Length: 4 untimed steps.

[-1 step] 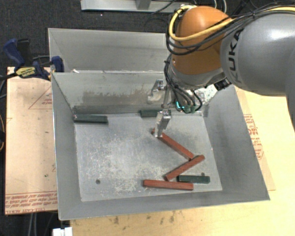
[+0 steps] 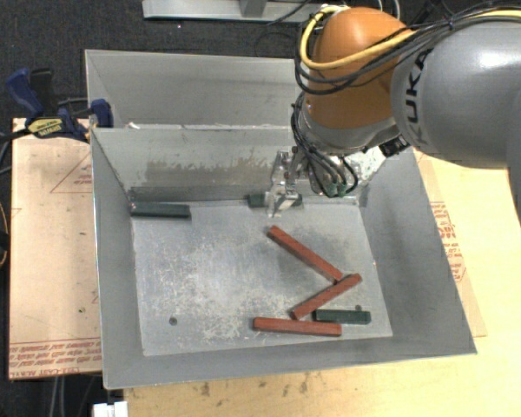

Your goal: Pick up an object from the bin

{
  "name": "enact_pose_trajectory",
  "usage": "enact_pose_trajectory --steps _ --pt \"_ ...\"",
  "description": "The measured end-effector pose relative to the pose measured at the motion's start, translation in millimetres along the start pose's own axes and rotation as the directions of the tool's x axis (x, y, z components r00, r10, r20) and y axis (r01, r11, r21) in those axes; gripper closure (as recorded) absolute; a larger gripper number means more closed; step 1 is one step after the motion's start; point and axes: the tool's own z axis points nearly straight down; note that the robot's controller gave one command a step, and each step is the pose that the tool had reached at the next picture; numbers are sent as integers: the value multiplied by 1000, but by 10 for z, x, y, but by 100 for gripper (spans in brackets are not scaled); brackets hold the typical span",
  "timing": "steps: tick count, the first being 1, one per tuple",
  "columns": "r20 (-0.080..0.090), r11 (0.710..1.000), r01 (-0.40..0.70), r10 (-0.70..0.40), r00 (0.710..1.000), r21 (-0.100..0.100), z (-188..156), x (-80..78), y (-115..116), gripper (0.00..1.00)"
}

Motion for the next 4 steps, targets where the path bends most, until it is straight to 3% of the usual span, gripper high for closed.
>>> enact_pose_trajectory --steps 1,2,3,4 --pt "0 1000 0 0 1000 0 0 0 0 100" --pt "6 999 -54 54 999 -1 509 94 268 100" --pt "2 1000 -26 26 1000 1 866 -101 260 0" --pt "2 1000 -26 26 1000 1 866 -101 259 0"
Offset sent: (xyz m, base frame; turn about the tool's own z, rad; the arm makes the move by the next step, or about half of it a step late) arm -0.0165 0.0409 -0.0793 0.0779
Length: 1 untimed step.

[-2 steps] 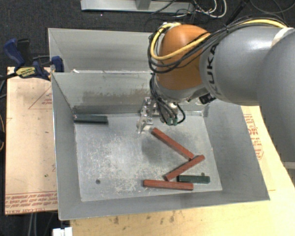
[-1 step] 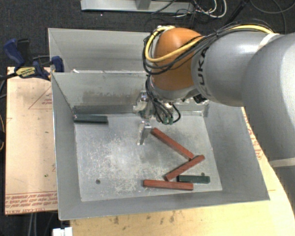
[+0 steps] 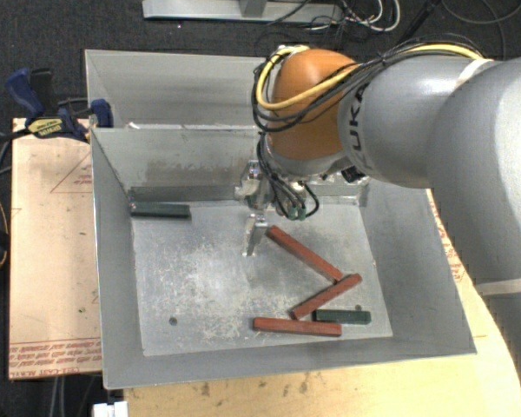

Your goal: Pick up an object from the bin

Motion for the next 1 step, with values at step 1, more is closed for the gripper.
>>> enact_pose_trajectory --steps 1 --pt "5 996 90 -90 996 -4 168 -79 -200 0"
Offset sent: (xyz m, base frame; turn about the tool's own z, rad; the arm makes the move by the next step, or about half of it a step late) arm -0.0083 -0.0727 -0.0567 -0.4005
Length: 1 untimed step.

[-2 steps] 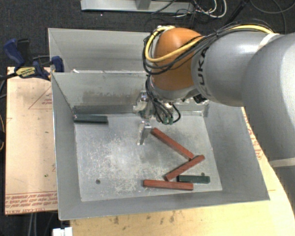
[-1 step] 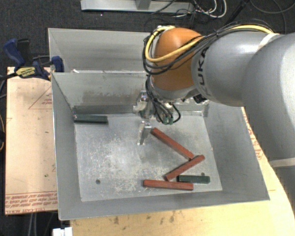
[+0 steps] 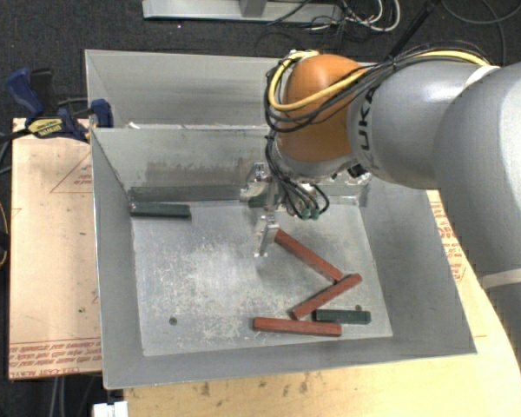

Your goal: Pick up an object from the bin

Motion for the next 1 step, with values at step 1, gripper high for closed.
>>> enact_pose_trajectory --steps 1 --pt "17 971 237 -237 971 3 206 39 -365 0"
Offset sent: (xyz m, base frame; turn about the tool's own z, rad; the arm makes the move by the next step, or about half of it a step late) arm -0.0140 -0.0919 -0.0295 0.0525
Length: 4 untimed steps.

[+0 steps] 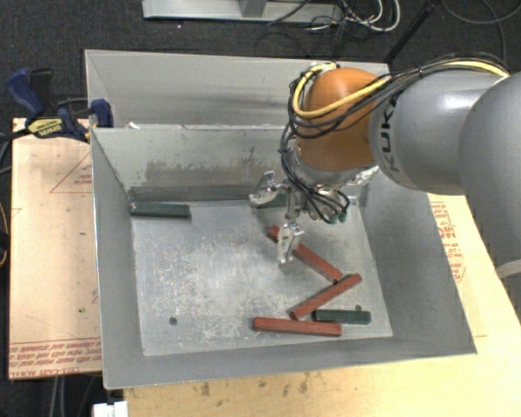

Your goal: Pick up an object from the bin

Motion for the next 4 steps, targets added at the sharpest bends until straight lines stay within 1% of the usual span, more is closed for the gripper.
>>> enact_pose_trajectory --steps 1,2,3,4 --pt "-19 957 -289 289 957 6 63 267 -495 100" --pt "-19 957 -289 289 957 5 63 267 -495 100" --pt "-25 955 -297 297 955 5 -231 237 -477 100" --pt "-22 955 -297 297 954 5 -1560 223 -314 100"
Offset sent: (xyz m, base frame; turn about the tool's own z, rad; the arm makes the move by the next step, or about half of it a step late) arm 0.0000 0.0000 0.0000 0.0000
